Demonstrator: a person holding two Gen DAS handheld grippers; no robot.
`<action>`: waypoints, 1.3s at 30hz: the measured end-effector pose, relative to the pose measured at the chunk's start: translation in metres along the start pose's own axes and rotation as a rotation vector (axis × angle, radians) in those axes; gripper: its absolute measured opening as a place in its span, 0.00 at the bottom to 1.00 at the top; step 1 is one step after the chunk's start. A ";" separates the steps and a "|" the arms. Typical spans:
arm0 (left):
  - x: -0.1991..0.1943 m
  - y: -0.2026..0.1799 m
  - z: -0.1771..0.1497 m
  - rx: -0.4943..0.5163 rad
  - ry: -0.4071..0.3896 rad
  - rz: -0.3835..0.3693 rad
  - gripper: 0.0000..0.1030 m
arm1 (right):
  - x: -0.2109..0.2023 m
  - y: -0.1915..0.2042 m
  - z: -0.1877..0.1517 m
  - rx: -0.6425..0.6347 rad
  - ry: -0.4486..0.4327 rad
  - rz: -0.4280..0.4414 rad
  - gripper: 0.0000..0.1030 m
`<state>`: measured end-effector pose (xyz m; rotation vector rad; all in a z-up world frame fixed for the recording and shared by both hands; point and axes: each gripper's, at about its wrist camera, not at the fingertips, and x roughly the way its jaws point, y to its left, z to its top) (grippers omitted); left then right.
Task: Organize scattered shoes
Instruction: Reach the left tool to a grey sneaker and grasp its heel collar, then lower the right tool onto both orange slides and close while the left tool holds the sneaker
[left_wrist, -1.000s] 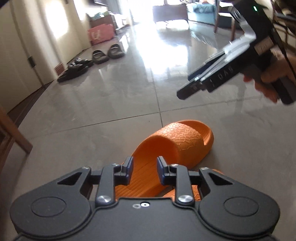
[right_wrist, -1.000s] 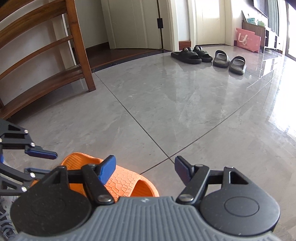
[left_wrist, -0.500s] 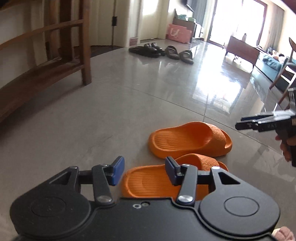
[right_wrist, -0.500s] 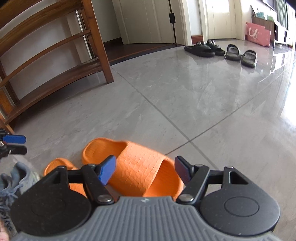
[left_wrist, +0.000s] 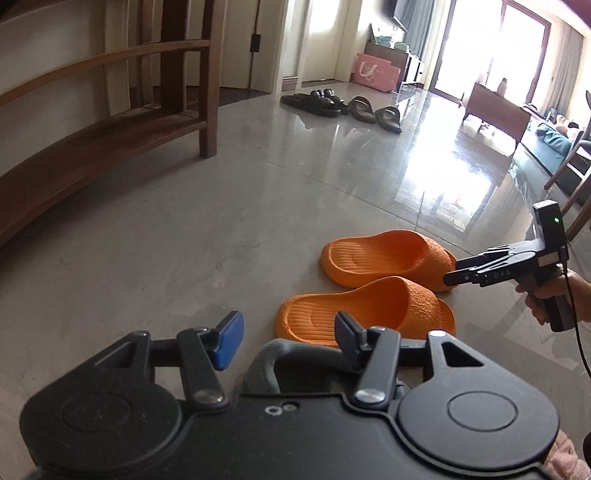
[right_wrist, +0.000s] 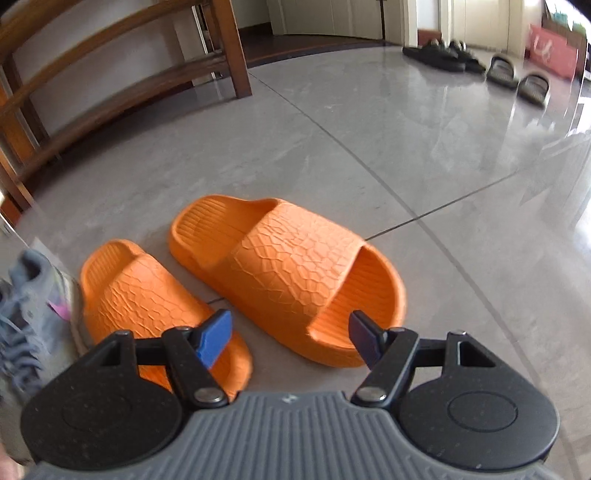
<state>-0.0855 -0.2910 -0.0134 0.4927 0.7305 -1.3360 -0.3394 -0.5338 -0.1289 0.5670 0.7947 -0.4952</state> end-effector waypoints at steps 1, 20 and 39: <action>-0.001 -0.005 0.000 0.024 -0.001 -0.001 0.53 | 0.002 0.003 0.000 0.001 0.004 0.017 0.75; -0.010 -0.032 -0.040 0.196 0.045 -0.026 0.53 | -0.001 0.038 -0.012 -0.342 0.055 -0.048 0.74; -0.005 -0.031 -0.042 0.094 0.062 -0.064 0.53 | 0.036 0.077 -0.027 -0.353 0.012 -0.030 0.75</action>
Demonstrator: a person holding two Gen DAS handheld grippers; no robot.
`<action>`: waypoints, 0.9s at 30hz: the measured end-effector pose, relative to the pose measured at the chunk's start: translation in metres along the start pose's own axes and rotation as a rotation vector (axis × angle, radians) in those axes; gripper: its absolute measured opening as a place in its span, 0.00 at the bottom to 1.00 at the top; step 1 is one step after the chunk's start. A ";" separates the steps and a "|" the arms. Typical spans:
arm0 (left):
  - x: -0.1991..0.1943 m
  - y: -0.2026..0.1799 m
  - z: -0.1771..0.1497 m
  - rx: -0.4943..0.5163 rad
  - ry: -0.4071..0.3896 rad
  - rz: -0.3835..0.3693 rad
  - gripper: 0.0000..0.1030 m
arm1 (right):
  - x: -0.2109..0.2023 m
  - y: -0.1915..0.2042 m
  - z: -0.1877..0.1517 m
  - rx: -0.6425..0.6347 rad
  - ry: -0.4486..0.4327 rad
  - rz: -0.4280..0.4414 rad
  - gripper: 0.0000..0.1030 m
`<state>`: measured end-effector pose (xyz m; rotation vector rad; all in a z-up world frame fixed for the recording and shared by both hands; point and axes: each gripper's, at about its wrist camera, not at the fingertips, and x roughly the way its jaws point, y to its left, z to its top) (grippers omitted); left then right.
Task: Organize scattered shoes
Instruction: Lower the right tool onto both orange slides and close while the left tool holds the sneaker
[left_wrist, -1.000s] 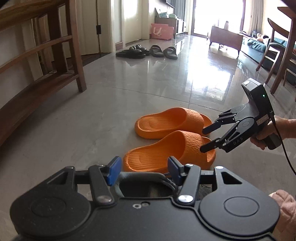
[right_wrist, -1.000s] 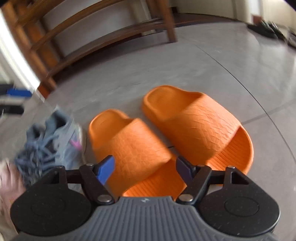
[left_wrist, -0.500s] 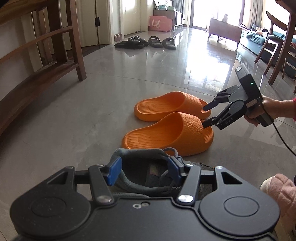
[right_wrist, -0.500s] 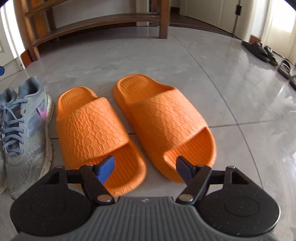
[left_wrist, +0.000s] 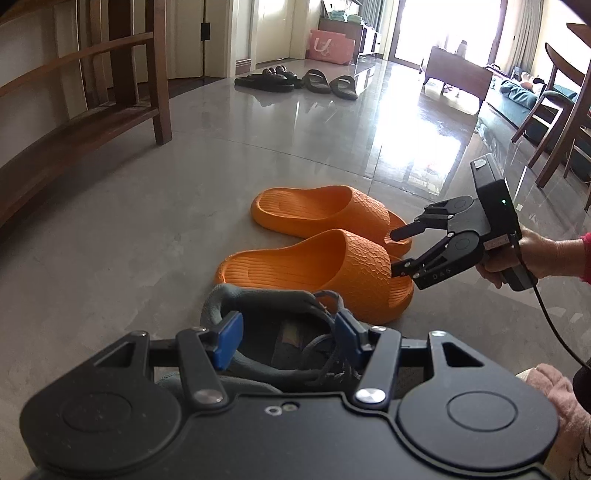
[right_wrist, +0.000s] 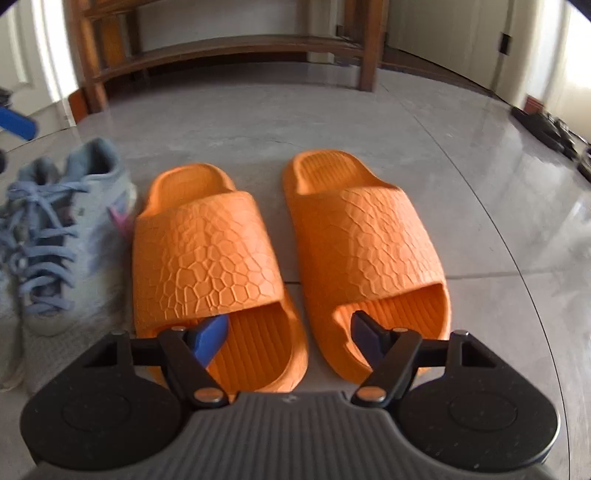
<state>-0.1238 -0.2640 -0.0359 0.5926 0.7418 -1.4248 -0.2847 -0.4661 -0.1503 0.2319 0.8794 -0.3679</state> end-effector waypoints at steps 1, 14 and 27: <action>0.001 -0.001 -0.001 0.006 0.002 0.002 0.53 | 0.002 -0.006 0.001 0.041 -0.008 0.001 0.75; 0.005 -0.004 -0.008 0.008 0.031 -0.003 0.54 | 0.029 -0.007 0.012 0.090 -0.107 0.015 0.74; 0.003 -0.011 -0.004 0.015 0.023 0.009 0.54 | 0.014 0.002 0.007 0.062 -0.125 -0.028 0.35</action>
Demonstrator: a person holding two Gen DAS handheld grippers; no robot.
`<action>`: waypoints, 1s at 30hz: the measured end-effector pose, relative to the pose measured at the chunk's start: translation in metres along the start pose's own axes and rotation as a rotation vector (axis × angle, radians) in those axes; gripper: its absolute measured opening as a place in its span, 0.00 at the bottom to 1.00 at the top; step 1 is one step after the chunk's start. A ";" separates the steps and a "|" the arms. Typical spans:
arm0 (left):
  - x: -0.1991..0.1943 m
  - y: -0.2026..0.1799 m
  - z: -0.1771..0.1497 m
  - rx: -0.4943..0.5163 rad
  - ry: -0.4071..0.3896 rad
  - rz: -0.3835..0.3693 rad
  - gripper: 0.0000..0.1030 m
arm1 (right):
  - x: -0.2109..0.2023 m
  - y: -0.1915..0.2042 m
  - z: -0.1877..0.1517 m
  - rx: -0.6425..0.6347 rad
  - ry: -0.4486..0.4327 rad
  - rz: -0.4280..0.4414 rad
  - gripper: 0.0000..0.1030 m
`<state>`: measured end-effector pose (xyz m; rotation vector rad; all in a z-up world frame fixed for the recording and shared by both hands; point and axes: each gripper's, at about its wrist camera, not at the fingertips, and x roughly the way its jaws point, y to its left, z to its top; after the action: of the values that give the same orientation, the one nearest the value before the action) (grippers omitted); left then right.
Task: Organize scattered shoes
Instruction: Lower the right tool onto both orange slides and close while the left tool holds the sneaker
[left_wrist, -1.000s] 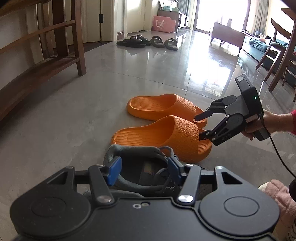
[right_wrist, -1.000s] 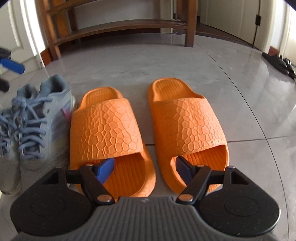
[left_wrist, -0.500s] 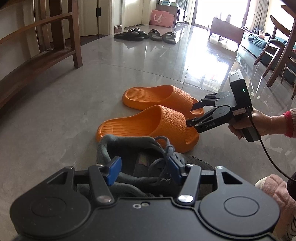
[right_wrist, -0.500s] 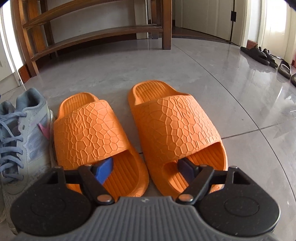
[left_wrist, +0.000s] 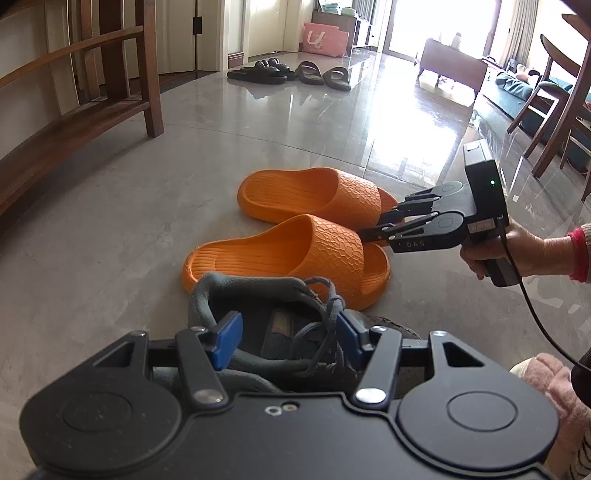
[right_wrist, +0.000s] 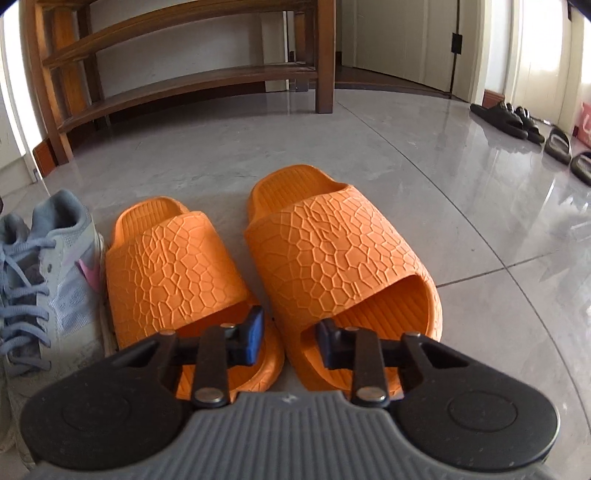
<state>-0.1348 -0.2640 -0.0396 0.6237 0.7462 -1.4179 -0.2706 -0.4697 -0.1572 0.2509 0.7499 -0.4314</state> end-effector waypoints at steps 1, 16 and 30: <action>0.000 -0.001 0.000 0.006 0.003 0.010 0.54 | 0.000 -0.002 0.000 0.002 -0.001 0.007 0.35; 0.005 -0.002 0.003 0.023 0.021 0.023 0.54 | 0.000 -0.027 -0.007 0.151 -0.029 0.106 0.44; 0.008 -0.004 0.000 0.016 0.033 0.015 0.55 | 0.013 0.018 -0.015 -0.071 -0.073 0.042 0.77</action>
<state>-0.1391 -0.2694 -0.0462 0.6650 0.7560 -1.4035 -0.2626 -0.4519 -0.1757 0.1831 0.6860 -0.3710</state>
